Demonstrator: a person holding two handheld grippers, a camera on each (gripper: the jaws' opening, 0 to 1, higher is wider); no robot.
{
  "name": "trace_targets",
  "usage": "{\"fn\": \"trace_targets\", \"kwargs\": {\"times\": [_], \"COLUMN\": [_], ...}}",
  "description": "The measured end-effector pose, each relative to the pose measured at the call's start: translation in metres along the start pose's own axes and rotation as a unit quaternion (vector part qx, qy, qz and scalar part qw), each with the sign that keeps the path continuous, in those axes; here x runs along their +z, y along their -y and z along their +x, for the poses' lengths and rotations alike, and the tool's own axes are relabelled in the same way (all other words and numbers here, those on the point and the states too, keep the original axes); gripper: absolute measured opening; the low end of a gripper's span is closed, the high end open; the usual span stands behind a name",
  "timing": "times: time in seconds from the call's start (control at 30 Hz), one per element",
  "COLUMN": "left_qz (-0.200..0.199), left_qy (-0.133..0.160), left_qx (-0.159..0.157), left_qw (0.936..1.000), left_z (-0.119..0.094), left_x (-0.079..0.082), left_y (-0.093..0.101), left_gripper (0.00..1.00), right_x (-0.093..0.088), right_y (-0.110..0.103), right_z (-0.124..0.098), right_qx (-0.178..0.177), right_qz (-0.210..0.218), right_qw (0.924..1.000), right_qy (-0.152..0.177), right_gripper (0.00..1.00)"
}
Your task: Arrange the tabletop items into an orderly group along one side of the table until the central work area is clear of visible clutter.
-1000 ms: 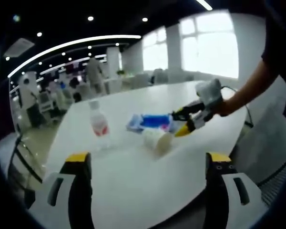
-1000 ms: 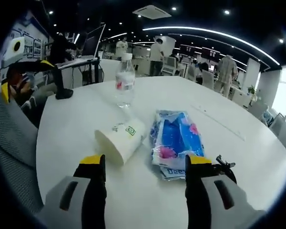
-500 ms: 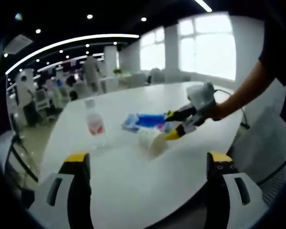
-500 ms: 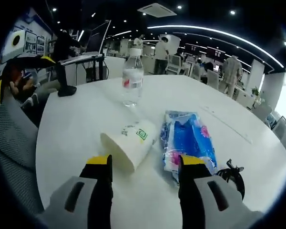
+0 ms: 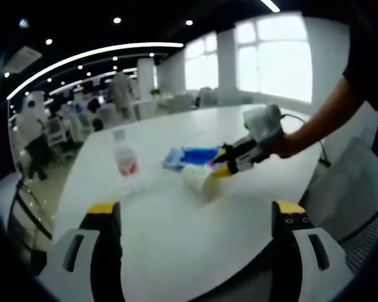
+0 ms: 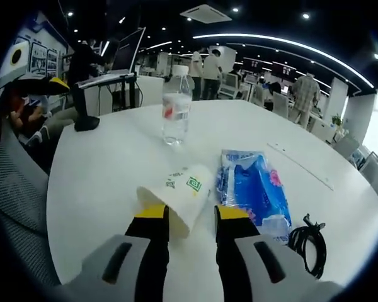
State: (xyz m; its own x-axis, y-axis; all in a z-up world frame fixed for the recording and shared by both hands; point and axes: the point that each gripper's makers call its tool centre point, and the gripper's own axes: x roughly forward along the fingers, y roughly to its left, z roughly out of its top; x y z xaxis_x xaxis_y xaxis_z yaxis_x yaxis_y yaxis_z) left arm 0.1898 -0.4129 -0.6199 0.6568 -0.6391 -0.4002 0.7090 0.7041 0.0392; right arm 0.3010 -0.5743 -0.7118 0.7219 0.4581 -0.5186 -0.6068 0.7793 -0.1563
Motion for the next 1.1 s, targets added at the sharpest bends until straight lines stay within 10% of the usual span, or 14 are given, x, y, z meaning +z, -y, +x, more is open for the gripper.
{"fn": "trace_targets", "kwargs": {"times": [0.43,1.1], "left_qz": [0.000,0.002], "left_qy": [-0.001,-0.002], "left_qx": [0.001,0.007], "left_qw": [1.0000,1.0000], "left_z": [0.000,-0.001], "left_x": [0.000,-0.001], "left_y": [0.000,-0.003], "left_gripper": [0.95,0.92], "right_x": [0.007,0.022], "right_y": [0.003,0.004], "right_z": [-0.003,-0.011], "right_qx": [-0.006,0.011], "right_qz": [0.016,0.071], "right_qw": [0.9998,0.9974], "right_qy": [0.006,0.011], "right_gripper": [0.00,0.00]}}
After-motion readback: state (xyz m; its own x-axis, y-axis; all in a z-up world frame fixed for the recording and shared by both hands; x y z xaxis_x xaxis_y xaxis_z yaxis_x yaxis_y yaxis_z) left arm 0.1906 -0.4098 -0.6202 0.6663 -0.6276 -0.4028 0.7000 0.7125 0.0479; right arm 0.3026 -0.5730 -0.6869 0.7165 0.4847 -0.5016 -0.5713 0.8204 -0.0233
